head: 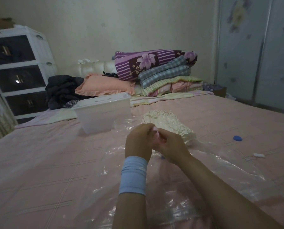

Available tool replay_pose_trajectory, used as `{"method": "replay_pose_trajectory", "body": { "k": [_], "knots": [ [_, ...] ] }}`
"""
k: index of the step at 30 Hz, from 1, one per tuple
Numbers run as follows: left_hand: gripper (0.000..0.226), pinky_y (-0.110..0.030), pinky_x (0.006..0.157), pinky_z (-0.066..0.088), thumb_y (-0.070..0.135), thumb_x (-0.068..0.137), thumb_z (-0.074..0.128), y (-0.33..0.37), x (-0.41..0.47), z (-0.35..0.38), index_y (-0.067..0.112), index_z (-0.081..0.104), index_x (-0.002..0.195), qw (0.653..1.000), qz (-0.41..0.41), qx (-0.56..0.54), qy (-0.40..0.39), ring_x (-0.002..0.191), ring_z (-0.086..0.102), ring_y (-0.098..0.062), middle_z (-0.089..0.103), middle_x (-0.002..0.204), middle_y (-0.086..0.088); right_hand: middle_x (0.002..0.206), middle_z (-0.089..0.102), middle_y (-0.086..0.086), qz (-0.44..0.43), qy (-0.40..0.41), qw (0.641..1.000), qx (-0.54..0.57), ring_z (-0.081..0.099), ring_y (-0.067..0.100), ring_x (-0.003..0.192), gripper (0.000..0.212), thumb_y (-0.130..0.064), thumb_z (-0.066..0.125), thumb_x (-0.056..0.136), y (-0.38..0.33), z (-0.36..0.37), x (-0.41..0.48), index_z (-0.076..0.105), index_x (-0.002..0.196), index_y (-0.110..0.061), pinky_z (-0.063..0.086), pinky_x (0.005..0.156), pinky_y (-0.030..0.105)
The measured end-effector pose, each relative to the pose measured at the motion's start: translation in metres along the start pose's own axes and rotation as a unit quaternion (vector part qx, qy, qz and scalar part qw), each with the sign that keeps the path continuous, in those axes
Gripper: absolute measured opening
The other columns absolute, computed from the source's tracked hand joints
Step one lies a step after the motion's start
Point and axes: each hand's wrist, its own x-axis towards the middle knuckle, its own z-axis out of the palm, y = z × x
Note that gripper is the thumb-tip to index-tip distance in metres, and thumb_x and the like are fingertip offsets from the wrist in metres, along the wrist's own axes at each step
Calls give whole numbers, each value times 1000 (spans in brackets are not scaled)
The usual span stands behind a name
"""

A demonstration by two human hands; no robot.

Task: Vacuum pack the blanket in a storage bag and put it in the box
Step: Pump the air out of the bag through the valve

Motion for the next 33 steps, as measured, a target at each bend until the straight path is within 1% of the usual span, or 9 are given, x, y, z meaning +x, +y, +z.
{"method": "replay_pose_trajectory", "body": {
  "k": [4,8,12,15,18,20,23,28,33],
  "knots": [
    [8,-26,67,53,16,90,65,17,13,-35,12,72,91,994,64,26,89,70,64,-16,71,84,0,95,72,-21,20,-16,1000,-3,64,-3,85,52,-41,88,70,6,0,3,68,117,-37,48,72,15],
    [18,-24,71,51,25,95,58,31,30,-70,12,70,96,978,103,40,177,77,63,-13,70,87,1,95,72,-23,24,-14,999,21,64,-7,88,54,-34,91,67,8,-3,4,68,115,-41,49,74,13],
    [16,-23,73,50,23,95,58,39,30,-56,11,70,96,971,89,6,224,80,63,-12,70,90,1,95,72,-22,38,-16,999,25,63,-10,87,55,-31,92,66,12,-3,1,69,116,-39,45,72,8],
    [10,-28,75,54,20,94,61,26,22,-21,15,70,95,983,52,-17,175,81,63,-12,70,91,3,96,73,-20,42,-17,999,30,65,-6,86,52,-34,90,69,11,-3,-1,69,117,-34,46,72,11],
    [8,-37,78,54,20,92,61,8,2,12,20,69,94,999,-17,-27,35,82,62,-13,69,90,5,75,67,-27,29,0,999,27,62,-8,72,37,-59,68,76,6,-5,-3,71,103,-33,39,61,6],
    [9,-37,79,52,20,92,60,5,-4,19,19,70,93,998,-49,-30,-9,81,61,-14,69,88,4,68,64,-26,13,12,999,28,61,-7,68,45,-67,53,77,4,-4,-5,71,100,-33,38,59,7],
    [11,-35,78,51,20,91,59,8,1,9,17,69,92,998,-45,-5,-37,81,61,-19,68,88,1,68,63,-25,-2,8,1000,23,60,-3,66,48,-67,54,73,4,-4,-5,71,103,-33,38,59,8],
    [7,-36,72,56,18,91,64,26,15,-33,14,70,91,998,33,33,35,74,65,-19,71,84,-1,94,72,-22,26,-16,999,20,66,-1,84,47,-44,85,71,9,-4,1,68,115,-37,53,74,22],
    [15,-25,69,51,24,93,62,45,32,-76,12,71,95,986,95,58,121,74,62,-12,70,85,2,98,73,-22,42,-13,999,29,66,-2,89,53,-35,89,69,12,-6,1,68,117,-40,56,81,25]
  ]
}}
